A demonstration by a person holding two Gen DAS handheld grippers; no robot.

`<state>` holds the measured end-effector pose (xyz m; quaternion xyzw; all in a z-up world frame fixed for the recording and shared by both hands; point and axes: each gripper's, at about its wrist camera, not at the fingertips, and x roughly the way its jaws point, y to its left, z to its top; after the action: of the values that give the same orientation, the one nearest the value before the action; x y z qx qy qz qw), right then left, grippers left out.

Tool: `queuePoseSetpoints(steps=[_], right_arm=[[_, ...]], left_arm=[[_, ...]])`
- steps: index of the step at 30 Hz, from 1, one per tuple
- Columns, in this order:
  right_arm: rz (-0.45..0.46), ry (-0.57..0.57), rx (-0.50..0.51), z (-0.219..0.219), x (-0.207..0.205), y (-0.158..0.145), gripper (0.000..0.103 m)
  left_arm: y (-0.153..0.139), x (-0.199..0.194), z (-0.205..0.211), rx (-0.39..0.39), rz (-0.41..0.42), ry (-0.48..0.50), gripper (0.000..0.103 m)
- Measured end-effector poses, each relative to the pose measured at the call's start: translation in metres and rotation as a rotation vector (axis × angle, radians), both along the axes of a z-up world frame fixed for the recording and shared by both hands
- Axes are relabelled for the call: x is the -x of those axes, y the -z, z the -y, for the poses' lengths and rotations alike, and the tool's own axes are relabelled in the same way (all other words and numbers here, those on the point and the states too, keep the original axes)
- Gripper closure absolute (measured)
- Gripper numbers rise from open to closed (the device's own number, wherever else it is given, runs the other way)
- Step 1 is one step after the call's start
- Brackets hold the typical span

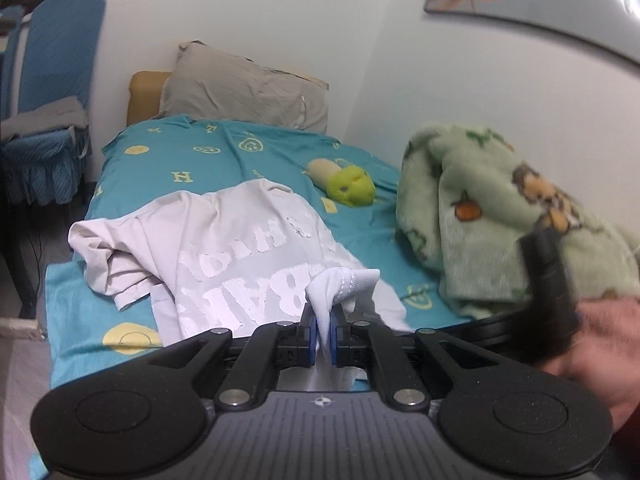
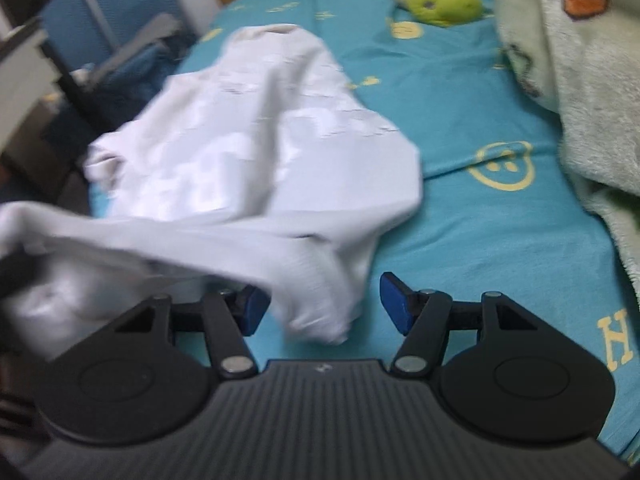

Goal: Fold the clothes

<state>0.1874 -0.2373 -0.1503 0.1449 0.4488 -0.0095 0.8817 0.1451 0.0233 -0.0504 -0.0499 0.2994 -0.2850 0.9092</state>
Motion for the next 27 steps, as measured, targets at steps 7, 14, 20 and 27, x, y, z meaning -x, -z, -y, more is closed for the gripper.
queuePoseSetpoints(steps=[7,14,20,27], right_arm=[[0.201,0.024,-0.064,0.005,0.009,-0.026,0.096],[0.274,-0.003,-0.158,0.005,0.017,-0.047,0.096],[0.297,-0.007,-0.240,0.007,0.023,-0.055,0.096],[0.341,0.021,-0.294,0.012,0.031,-0.063,0.096]], left_arm=[[0.018,-0.003,0.002,-0.084,-0.073,-0.044,0.095],[0.039,0.003,0.029,-0.249,-0.073,-0.029,0.068],[0.050,0.014,0.063,-0.383,0.004,-0.072,0.044],[0.050,0.025,0.089,-0.424,0.092,-0.108,0.043]])
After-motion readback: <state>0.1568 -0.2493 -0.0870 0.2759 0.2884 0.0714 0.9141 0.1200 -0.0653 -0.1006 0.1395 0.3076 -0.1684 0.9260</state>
